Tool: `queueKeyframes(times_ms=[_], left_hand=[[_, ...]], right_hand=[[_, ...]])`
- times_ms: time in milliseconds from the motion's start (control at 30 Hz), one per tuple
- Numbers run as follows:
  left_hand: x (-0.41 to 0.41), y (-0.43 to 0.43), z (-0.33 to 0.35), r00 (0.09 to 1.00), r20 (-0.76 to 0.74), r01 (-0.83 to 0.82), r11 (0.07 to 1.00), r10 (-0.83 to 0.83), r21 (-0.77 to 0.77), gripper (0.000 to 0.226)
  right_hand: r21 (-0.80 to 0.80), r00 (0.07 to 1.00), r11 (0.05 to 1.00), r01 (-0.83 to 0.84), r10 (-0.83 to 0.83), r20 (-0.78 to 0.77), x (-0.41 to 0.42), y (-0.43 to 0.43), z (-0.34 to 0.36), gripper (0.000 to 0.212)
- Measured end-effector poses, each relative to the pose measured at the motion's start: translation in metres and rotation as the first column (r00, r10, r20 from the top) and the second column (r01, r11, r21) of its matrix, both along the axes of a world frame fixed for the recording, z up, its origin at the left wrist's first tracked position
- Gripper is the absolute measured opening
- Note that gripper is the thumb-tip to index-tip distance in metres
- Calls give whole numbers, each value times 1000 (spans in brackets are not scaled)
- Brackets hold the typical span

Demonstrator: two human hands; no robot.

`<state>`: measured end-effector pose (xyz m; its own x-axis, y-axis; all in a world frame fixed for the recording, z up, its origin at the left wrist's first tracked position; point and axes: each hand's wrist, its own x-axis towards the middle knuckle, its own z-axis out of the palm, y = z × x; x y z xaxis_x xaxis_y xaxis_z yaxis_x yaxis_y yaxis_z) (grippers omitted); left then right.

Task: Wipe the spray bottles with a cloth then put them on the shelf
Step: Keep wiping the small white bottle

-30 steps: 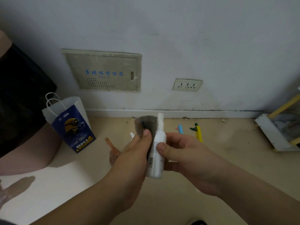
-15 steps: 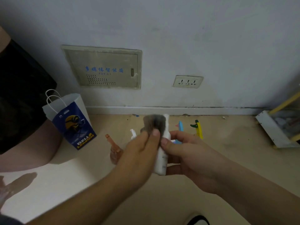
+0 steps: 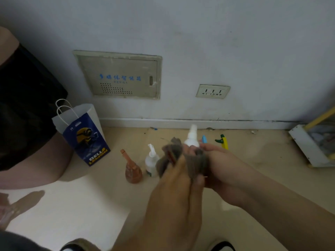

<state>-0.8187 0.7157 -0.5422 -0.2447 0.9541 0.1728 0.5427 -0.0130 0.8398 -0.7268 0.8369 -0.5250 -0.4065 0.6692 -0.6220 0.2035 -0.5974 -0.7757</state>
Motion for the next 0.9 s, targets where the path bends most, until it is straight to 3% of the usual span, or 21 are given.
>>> queueKeyframes(times_ms=[100,233,333,400,467,567,700,767,900], left_hand=[[-7,9,-12,998,-54,17,1000,-16,4,54],[-33,35,-3,969,234,-63,993,85,-98,28],[-14,20,-7,999,31,19,999,-18,-27,44],[-7,11,-17,997,5,76,994,-76,-77,51],[-10,12,-19,983,176,91,976,-56,-198,36],[-28,22,-12,905,369,-46,913,210,-406,31],[-46,33,-2,676,565,-172,847,473,-503,36],[-49,35,-3,602,618,-190,842,506,-505,44],[-50,38,-5,618,652,-128,874,439,-468,19]], right_hand=[[-36,998,998,56,-56,-20,4,5,-7,20],[-38,997,997,-63,61,-54,-3,-1,-5,27],[-20,1000,1000,-14,14,6,-3,8,0,22],[5,996,997,82,-82,38,2,19,0,24],[28,989,989,142,-143,24,9,29,2,25],[-17,988,997,70,-72,-135,16,34,9,29],[2,952,994,-110,106,-286,19,32,17,42],[20,939,990,-143,142,-314,18,31,19,47],[37,922,985,-167,169,-348,16,30,19,48]])
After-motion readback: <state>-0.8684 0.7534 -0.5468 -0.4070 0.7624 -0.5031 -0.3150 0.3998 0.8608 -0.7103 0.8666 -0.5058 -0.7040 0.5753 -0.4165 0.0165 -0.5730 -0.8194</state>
